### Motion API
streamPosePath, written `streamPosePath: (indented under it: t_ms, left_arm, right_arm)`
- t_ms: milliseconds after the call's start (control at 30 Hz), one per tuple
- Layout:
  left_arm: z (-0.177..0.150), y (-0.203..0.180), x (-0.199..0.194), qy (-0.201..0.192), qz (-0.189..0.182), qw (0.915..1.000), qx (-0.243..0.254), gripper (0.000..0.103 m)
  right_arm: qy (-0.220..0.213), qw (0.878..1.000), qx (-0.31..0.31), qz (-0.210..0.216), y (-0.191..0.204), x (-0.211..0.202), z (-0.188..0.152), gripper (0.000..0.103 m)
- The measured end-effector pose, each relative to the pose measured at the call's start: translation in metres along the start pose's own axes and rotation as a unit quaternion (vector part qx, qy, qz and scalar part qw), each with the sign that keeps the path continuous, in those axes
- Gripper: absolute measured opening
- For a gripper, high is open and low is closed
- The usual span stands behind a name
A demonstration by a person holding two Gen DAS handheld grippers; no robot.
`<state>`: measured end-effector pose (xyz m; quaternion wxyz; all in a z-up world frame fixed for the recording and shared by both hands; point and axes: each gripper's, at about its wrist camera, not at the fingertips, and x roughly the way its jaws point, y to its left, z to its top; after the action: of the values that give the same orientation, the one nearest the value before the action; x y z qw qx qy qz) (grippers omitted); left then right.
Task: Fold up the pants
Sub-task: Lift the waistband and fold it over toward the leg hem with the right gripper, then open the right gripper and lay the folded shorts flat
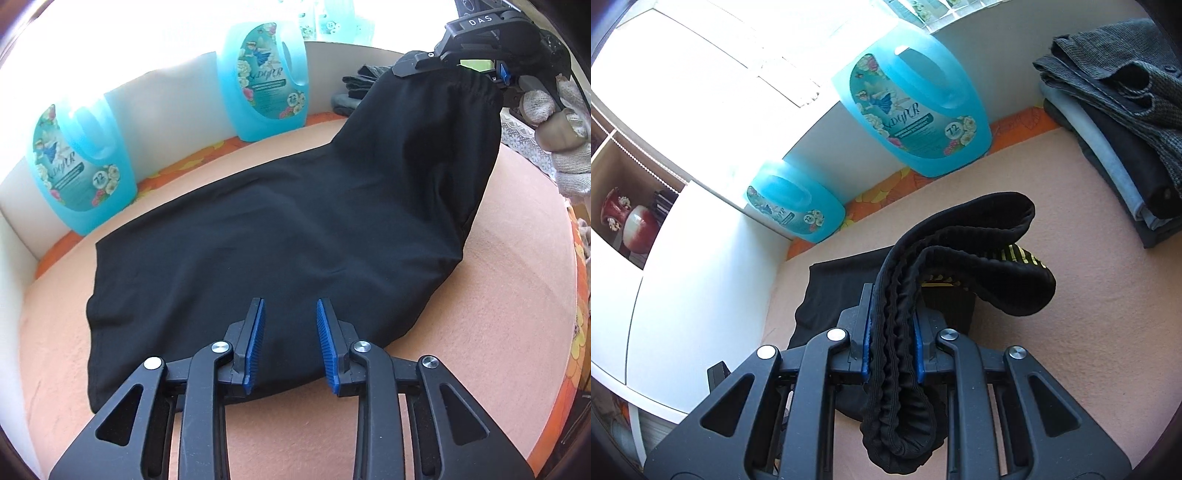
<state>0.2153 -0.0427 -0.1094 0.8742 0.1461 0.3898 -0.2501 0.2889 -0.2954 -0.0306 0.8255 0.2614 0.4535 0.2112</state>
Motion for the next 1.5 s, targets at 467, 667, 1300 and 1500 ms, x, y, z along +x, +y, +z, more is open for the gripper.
streamPosePath:
  t_ms: [467,667,1300,1500]
  left_arm:
    - [-0.041,0.084,-0.034,-0.013,0.041,0.9954,-0.086,0.029]
    - [-0.055,0.107,-0.049,-0.023,0.043,0.9923,-0.114,0.029]
    - [-0.077,0.13,-0.061,-0.043,0.018,0.9837,-0.174,0.03]
    - [-0.071,0.121,-0.06,-0.049,0.005,0.9821,-0.181,0.047]
  right_arm:
    - [0.067,0.995,-0.073,0.0,0.105,0.122,-0.015,0.018]
    - [0.11,0.985,-0.13,-0.02,0.152,0.186,-0.044,0.018]
    - [0.164,0.962,-0.211,0.046,0.206,0.217,-0.074,0.064]
    - [0.121,0.968,-0.213,0.044,0.184,0.165,-0.051,0.065]
